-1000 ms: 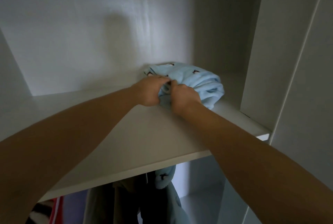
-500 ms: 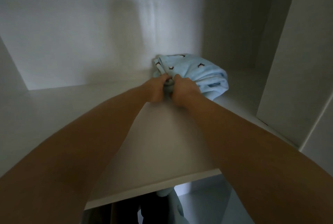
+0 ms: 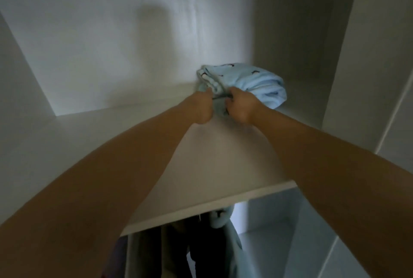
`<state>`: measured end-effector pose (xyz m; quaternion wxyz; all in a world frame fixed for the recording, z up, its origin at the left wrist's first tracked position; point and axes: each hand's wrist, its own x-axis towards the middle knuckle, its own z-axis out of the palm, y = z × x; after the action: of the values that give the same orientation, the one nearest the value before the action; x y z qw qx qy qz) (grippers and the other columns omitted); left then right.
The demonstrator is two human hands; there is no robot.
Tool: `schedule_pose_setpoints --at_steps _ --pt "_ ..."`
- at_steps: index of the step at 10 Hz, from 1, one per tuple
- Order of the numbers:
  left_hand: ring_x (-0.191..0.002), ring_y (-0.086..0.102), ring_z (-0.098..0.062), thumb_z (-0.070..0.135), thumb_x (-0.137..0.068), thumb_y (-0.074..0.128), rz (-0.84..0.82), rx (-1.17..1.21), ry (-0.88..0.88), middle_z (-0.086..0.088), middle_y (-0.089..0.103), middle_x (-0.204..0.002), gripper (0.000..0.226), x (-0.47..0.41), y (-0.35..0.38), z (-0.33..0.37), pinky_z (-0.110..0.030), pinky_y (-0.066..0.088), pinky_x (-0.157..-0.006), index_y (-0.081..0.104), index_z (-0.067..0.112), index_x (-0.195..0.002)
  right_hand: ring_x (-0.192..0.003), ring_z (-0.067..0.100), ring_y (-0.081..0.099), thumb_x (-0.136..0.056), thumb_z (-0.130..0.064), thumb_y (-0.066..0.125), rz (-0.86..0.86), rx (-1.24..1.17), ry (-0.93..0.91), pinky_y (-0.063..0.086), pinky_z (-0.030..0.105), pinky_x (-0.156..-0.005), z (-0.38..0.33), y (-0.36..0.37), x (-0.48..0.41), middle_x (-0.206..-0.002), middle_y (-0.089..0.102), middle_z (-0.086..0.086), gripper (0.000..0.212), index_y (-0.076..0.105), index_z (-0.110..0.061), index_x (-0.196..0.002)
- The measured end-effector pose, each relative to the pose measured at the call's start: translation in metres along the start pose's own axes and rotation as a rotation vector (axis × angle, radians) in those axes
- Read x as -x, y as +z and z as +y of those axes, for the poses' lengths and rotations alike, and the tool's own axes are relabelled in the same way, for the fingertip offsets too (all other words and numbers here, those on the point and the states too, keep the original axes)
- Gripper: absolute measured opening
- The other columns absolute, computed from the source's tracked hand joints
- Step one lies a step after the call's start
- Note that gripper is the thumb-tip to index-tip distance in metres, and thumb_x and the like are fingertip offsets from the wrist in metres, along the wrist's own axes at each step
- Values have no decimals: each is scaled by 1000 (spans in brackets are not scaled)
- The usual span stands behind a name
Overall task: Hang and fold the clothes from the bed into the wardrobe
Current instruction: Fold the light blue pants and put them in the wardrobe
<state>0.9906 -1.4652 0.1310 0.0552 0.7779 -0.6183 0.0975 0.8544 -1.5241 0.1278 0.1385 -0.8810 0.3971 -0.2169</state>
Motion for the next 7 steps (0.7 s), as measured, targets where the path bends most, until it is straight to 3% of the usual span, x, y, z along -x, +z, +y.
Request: schedule_pose_setpoints --at_steps 1,2,3,4,5,6,7 --pt "-124 51 -35 9 -98 47 -66 -67 19 -23 52 -138 40 33 -20 6 -32 41 -98 51 -3 -135 -123 35 53 -100 -17 44 152 -30 36 42 34 -94 -10 -25 51 -136 54 17 41 48 -6 -139" --pt "-121 53 -35 11 -99 45 -93 -135 81 -23 54 -134 36 120 -65 44 -31 41 -91 54 -5 -130 -126 34 52 -103 -20 41 275 -13 51 35 30 -101 -19 -43 126 -138 56 16 41 51 -8 -141" --pt "-120 54 -34 19 -99 48 12 -16 149 -21 57 -131 32 172 -74 70 -30 41 -91 59 2 -124 -126 35 53 -102 -21 45 400 -11 75 34 31 -105 -25 -52 216 -136 60 13 40 56 -15 -139" --pt "-105 62 -35 25 -97 51 199 277 345 -15 68 -107 19 255 -57 110 -41 50 -90 63 11 -102 -123 29 57 -100 -21 50 477 -12 168 36 26 -104 -27 -57 314 -133 64 9 38 60 -18 -136" --pt "-92 68 -20 31 -95 56 213 572 509 0 75 -91 23 332 -36 155 -27 52 -81 71 18 -106 -117 21 62 -98 -21 54 512 27 309 42 21 -97 -27 -63 417 -127 68 2 36 63 -23 -133" --pt "-88 66 6 39 -92 63 -3 878 616 16 75 -91 26 391 -17 205 -5 47 -75 75 26 -111 -105 14 67 -100 -28 53 480 96 537 44 15 -82 -26 -69 519 -118 72 -6 35 63 -31 -132" --pt "-81 70 3 50 -88 60 -215 1064 758 20 74 -83 32 442 -4 263 -10 50 -72 77 26 -101 -105 16 67 -100 -30 52 518 132 787 53 27 -87 -26 -74 622 -117 72 -6 33 63 -36 -130"
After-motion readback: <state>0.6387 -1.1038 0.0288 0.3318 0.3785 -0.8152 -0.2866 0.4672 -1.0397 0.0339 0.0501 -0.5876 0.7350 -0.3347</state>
